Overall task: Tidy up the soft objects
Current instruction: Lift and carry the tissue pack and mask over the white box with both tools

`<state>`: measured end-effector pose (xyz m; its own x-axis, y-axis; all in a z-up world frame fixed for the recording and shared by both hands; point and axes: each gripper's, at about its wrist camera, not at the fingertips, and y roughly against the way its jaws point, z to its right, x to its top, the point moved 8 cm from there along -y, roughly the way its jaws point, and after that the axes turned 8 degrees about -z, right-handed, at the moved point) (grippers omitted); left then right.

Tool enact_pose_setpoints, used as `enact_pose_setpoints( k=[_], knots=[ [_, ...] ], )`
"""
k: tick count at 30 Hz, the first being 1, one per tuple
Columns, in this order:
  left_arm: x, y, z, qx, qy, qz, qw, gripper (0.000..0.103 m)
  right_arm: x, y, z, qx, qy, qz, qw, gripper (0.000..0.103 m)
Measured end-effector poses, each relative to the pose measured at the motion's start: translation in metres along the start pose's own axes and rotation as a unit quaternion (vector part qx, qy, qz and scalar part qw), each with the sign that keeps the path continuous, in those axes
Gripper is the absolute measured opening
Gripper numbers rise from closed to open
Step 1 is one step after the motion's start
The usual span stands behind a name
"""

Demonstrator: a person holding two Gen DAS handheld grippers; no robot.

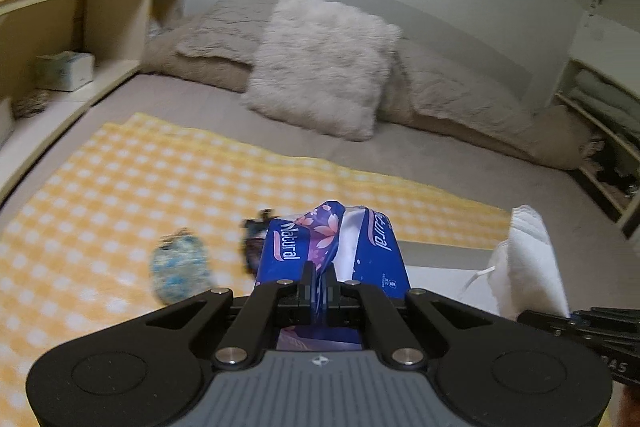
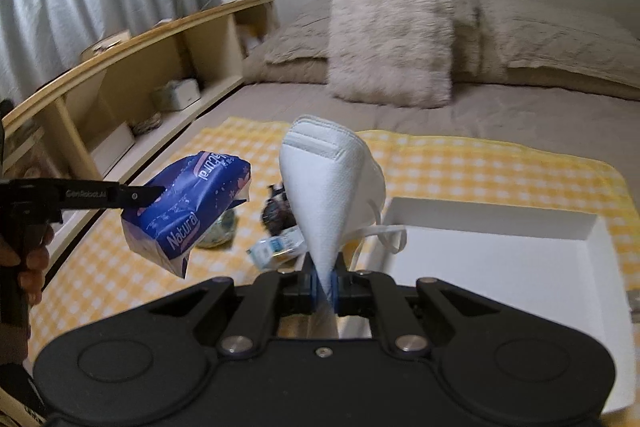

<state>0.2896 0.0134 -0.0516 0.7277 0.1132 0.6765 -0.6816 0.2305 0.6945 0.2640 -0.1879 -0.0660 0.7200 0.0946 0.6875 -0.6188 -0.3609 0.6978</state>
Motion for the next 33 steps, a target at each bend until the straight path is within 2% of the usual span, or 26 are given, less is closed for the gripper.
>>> enact_pose_setpoints(
  k=[6,16,22,27,30,33],
  knots=[
    [-0.007,-0.015,0.046,-0.028,-0.009,-0.008,0.9995,0.002,-0.009,0.011,0.038,-0.037,-0.031,-0.002,0.999,0.007],
    [-0.031,-0.058,0.109,-0.068,-0.016,-0.053,0.9962,0.002,-0.031,0.02,0.1,-0.098,-0.077,-0.023,0.992,0.007],
    [-0.047,-0.091,0.13,-0.067,-0.019,-0.084,0.9941,0.002,-0.045,0.019,0.134,-0.142,-0.104,-0.049,0.983,0.007],
    [-0.068,-0.119,0.14,-0.04,-0.052,-0.11,0.9917,0.002,-0.062,0.013,0.158,-0.18,-0.124,-0.089,0.972,0.007],
    [-0.079,-0.131,0.141,-0.032,-0.06,-0.127,0.9896,0.002,-0.072,-0.001,0.164,-0.181,-0.13,-0.12,0.967,0.007],
    [-0.081,-0.133,0.144,-0.027,-0.068,-0.119,0.9902,0.003,-0.08,-0.013,0.159,-0.161,-0.134,-0.139,0.968,0.008]
  ],
)
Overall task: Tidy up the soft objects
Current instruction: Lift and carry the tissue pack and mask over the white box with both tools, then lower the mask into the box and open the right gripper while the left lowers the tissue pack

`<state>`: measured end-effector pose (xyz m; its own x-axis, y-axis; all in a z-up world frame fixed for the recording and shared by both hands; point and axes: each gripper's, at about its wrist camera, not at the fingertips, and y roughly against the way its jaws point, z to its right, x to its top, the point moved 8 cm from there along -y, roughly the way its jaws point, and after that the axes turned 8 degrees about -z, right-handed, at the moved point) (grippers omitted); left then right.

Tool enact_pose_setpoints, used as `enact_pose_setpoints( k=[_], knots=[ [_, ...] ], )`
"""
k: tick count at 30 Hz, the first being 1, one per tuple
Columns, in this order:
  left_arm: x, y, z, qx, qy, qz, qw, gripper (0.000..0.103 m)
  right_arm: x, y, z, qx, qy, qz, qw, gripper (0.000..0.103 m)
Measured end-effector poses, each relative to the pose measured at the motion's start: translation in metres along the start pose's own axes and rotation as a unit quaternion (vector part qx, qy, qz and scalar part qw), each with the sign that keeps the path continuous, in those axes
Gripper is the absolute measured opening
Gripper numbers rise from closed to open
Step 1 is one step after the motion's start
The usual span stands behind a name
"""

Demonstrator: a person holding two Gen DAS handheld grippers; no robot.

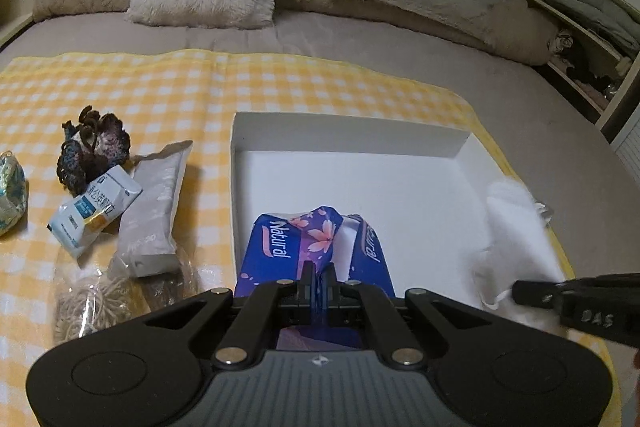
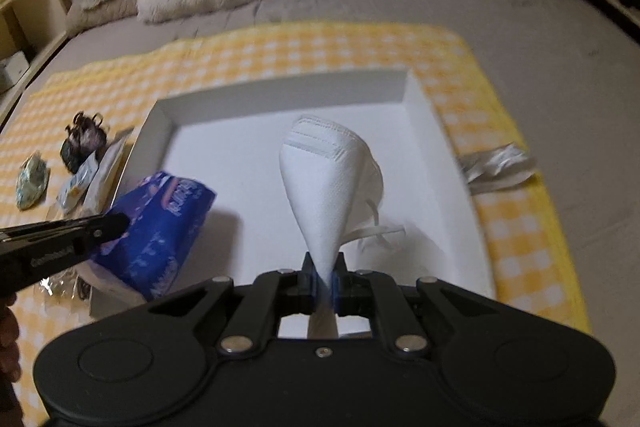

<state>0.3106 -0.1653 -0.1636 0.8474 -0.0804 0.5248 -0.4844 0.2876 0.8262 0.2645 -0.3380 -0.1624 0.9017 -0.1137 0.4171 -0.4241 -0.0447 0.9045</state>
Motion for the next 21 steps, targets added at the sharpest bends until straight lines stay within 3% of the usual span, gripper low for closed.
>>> enact_pose_setpoints(
  k=[3,4,5,7,8,11,17,21],
  knots=[
    [0.002,0.001,0.003,0.005,-0.011,0.015,0.9998,0.007,0.002,-0.009,-0.012,0.042,-0.016,-0.005,0.999,0.009],
    [0.001,0.0,0.003,-0.001,-0.011,0.01,0.9999,0.008,0.002,-0.01,-0.016,0.056,-0.023,-0.007,0.998,0.014],
    [0.0,-0.002,0.002,-0.009,-0.008,0.001,0.9999,0.009,0.003,-0.013,-0.021,0.068,-0.027,-0.012,0.997,0.021],
    [-0.004,-0.004,0.001,-0.013,-0.007,-0.017,0.9997,0.014,0.001,-0.015,-0.028,0.072,-0.019,-0.021,0.997,0.048],
    [-0.005,-0.004,0.002,-0.015,-0.008,-0.022,0.9996,0.016,-0.001,-0.015,-0.031,0.063,-0.01,-0.019,0.998,0.051],
    [-0.007,-0.003,-0.001,-0.016,-0.014,-0.034,0.9992,0.016,-0.001,-0.013,-0.034,0.055,0.009,-0.017,0.998,0.053],
    [-0.016,-0.001,0.002,-0.027,-0.02,-0.068,0.9971,0.015,0.001,-0.011,-0.021,0.047,-0.01,-0.017,0.999,0.053],
    [-0.021,-0.005,0.007,-0.039,-0.022,-0.078,0.9959,0.015,-0.001,-0.011,-0.021,0.048,-0.005,-0.025,0.999,0.048]
  ],
)
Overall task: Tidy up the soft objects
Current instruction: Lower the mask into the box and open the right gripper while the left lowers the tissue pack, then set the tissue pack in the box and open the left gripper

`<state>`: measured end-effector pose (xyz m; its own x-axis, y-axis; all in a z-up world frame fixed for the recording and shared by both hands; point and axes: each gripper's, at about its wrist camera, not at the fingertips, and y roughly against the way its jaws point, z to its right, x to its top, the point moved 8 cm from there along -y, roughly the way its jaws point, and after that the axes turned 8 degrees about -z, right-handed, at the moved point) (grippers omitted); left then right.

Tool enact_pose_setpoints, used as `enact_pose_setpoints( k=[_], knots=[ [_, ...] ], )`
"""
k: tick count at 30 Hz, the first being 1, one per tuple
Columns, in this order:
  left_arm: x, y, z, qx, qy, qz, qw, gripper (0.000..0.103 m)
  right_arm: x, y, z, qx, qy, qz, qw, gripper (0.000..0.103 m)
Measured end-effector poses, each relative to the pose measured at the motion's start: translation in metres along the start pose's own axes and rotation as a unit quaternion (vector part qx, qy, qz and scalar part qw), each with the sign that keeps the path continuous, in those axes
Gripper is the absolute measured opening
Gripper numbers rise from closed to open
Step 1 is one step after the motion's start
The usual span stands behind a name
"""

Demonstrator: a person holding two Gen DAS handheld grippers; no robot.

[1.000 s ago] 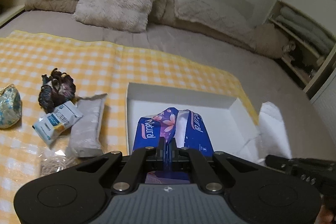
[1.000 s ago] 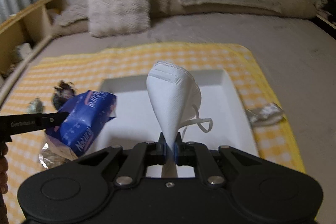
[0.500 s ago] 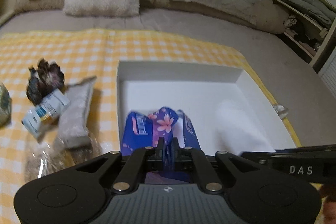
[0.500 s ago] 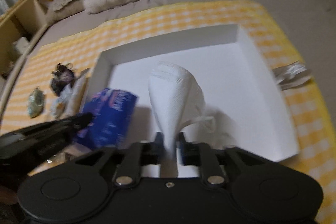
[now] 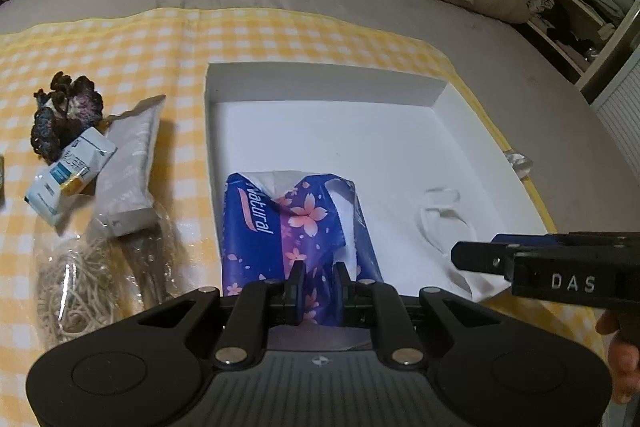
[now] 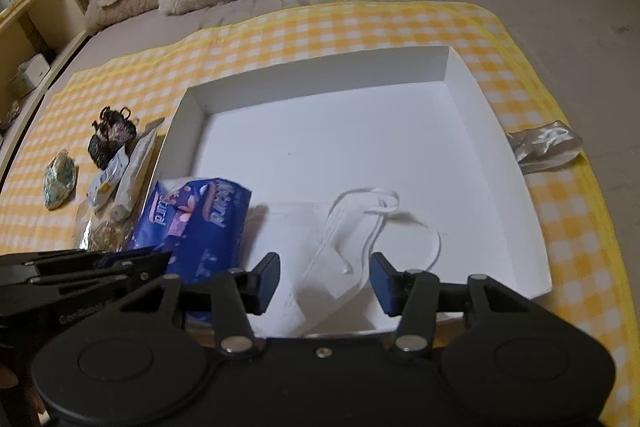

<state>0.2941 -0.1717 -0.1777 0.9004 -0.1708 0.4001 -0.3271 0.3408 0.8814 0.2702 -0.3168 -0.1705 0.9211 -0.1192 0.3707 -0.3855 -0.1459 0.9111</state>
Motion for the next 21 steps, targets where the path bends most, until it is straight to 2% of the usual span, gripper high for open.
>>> enact_pose_setpoints(
  k=[7,9,14,19,21],
  knots=[
    [0.01,-0.014,0.0,-0.001,0.008,0.01,0.9999,0.015,-0.01,-0.001,-0.016,0.018,0.042,-0.027,0.999,0.036],
    [0.013,-0.018,-0.003,0.001,0.011,0.011,0.9999,0.015,-0.011,0.001,-0.021,0.032,0.053,-0.029,0.998,0.035],
    [0.015,-0.022,-0.004,-0.001,0.003,0.002,1.0,0.015,-0.012,-0.004,-0.026,0.028,0.067,-0.034,0.997,0.034],
    [0.009,-0.022,-0.006,0.035,-0.037,-0.021,0.9985,0.015,-0.009,-0.005,-0.017,0.02,0.059,-0.031,0.998,0.034],
    [0.006,-0.02,-0.011,0.039,-0.041,-0.022,0.9981,0.016,-0.01,-0.005,-0.014,0.017,0.057,-0.03,0.998,0.034]
  ],
)
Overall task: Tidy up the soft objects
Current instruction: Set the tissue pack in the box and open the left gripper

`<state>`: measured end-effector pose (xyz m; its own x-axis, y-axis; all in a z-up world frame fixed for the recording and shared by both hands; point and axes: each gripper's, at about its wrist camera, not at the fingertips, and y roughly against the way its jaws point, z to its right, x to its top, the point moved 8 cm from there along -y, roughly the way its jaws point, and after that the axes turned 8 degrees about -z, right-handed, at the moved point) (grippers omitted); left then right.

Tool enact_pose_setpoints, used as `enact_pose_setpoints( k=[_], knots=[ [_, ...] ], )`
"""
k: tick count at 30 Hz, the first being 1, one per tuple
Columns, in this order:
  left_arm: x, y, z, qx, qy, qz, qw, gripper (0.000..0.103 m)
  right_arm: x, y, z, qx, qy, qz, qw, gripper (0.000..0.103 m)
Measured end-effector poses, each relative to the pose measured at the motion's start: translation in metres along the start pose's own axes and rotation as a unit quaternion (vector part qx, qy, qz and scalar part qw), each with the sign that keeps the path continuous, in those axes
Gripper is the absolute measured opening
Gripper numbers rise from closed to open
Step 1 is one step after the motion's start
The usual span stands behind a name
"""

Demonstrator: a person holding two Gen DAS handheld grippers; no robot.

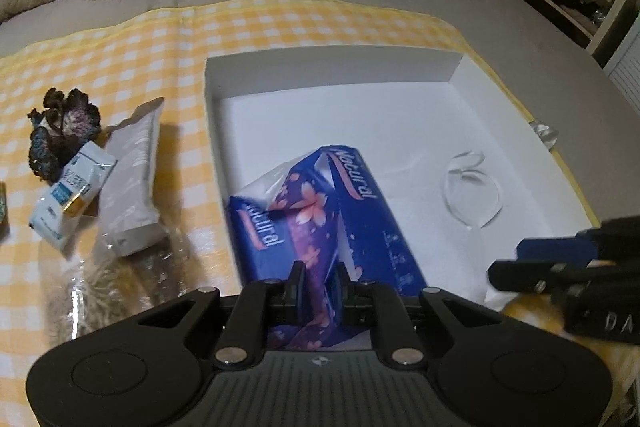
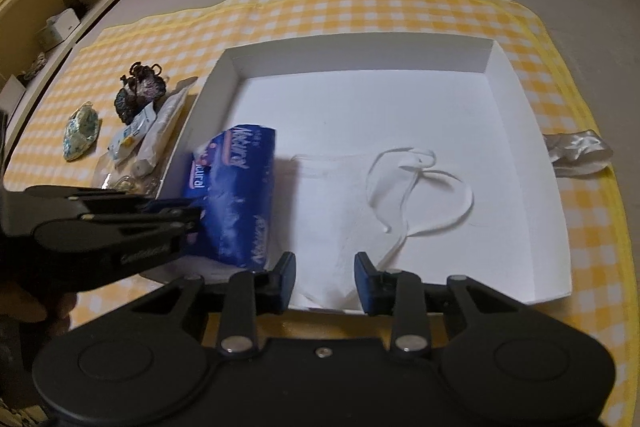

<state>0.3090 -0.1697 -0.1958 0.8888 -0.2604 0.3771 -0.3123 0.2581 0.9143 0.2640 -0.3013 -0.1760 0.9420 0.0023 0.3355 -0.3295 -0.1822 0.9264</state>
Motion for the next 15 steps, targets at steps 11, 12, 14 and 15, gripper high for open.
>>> enact_pose_setpoints(
  k=[11,12,14,15],
  knots=[
    [-0.001,0.045,0.0,-0.018,-0.004,0.044,0.9989,0.039,-0.001,0.026,0.004,0.001,-0.024,0.052,0.998,0.038],
    [-0.001,0.05,0.0,-0.015,-0.006,0.052,0.9985,0.041,-0.001,0.03,0.003,0.001,-0.023,0.06,0.998,0.04],
    [-0.001,0.061,0.001,-0.012,-0.01,0.065,0.9978,0.046,-0.003,0.038,0.003,-0.001,-0.022,0.074,0.997,0.043],
    [-0.001,0.067,0.0,-0.011,-0.011,0.072,0.9973,0.049,-0.003,0.043,0.002,-0.002,-0.02,0.082,0.996,0.043]
  ],
)
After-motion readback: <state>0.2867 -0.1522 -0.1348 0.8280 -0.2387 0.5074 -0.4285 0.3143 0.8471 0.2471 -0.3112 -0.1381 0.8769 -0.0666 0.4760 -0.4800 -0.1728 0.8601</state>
